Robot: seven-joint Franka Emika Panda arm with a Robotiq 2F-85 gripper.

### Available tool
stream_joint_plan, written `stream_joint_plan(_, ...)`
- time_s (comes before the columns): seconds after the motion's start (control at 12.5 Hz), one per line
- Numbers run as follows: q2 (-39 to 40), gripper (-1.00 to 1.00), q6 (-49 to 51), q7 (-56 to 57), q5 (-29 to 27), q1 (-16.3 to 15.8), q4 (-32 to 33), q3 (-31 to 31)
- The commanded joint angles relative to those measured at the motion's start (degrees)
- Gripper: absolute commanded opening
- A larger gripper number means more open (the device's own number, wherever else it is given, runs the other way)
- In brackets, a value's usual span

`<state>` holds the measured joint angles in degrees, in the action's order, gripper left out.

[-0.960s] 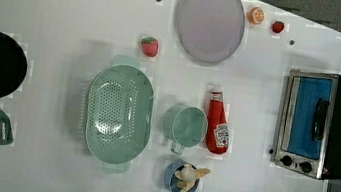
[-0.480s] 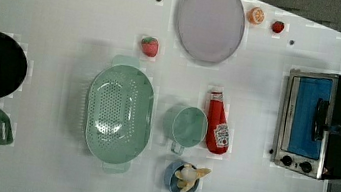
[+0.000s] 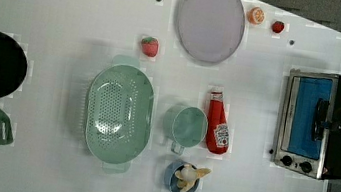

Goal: Flap open oven.

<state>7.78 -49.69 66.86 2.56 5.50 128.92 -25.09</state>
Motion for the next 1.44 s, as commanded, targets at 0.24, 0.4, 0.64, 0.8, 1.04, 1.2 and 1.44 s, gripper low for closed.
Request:
stream_joint_plan(0.24, 0.62, -0.65, -1.96, -0.14, 3.80, -2.45, 0.47, 0.86)
stream_joint_plan(0.4, 0.64, -0.65, -1.91, -6.15, 9.71, -4.12, 0.80, 0.95)
stream_joint_plan(0.64, 0.64, -0.65, -1.91, -16.40, 18.32, -6.27, 1.94, 1.66)
stream_joint_plan(0.8, 0.64, -0.65, -1.92, -20.61, 21.16, -7.49, 2.98, 2.72)
stream_joint_plan(1.04, 1.37, -0.65, -1.91, -27.19, 25.03, -8.86, 4.59, 5.02)
stream_joint_plan(1.2, 3.04, -0.65, -1.81, -33.59, 29.58, -9.79, 4.78, 6.77)
stream_joint_plan(1.44, 6.50, -0.65, -1.67, -43.39, 34.25, -11.25, 4.77, 9.00)
